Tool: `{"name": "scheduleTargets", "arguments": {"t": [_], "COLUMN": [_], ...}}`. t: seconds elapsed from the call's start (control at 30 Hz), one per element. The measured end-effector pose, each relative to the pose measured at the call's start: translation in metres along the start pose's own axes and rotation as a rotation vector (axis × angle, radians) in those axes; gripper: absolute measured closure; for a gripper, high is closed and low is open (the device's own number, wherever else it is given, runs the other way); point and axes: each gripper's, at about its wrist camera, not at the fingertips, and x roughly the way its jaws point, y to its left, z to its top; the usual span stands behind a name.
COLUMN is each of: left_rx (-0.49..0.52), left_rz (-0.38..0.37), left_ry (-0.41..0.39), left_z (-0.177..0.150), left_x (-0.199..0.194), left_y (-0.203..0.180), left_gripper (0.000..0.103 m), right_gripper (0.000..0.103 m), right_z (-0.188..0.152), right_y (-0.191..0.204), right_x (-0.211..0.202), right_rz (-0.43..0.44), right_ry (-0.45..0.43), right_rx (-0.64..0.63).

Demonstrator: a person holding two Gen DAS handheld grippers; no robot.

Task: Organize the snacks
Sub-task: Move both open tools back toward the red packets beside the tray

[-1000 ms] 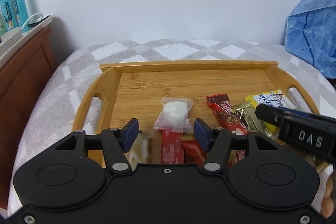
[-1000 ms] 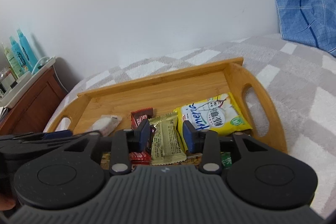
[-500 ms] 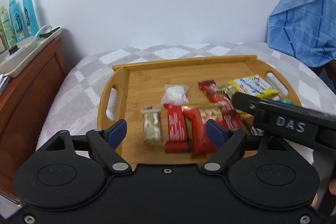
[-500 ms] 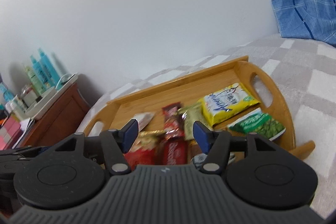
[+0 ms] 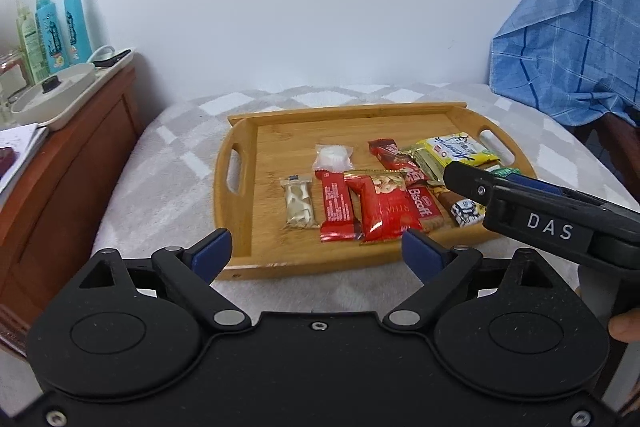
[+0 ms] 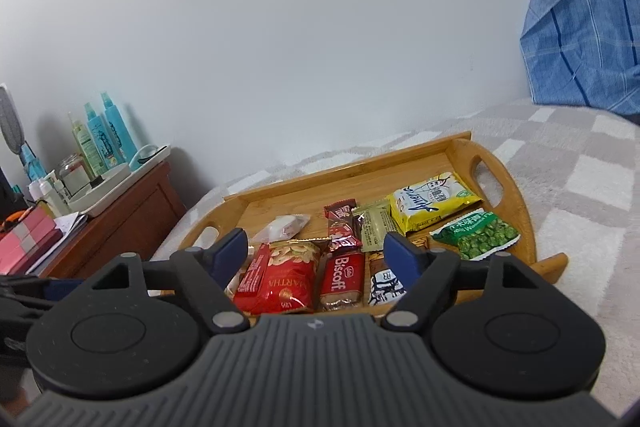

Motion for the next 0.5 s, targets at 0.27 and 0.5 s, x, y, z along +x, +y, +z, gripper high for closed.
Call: {"name": "scheduleTargets", "arguments": {"t": [0.27,0.5], "left_rx": [-0.019,-0.012], "left_rz": [-0.023,-0.023], "left_ry": [0.004,0.008], "left_z": [-0.023,-0.035], "left_x": [-0.037,-0.060], "left_y": [0.009,0.009], "left_gripper": [0.011,0.011], "right_gripper": [0.013,0.012], "right_z": [-0.021,-0.048], "right_y": [0.001,0.014], "right_x": [-0.028,-0.048], "right_rz": [-0.004,-0.021], "right_ry": [-0.002,0.018], "right_rx": [-0.010,-0.082]}}
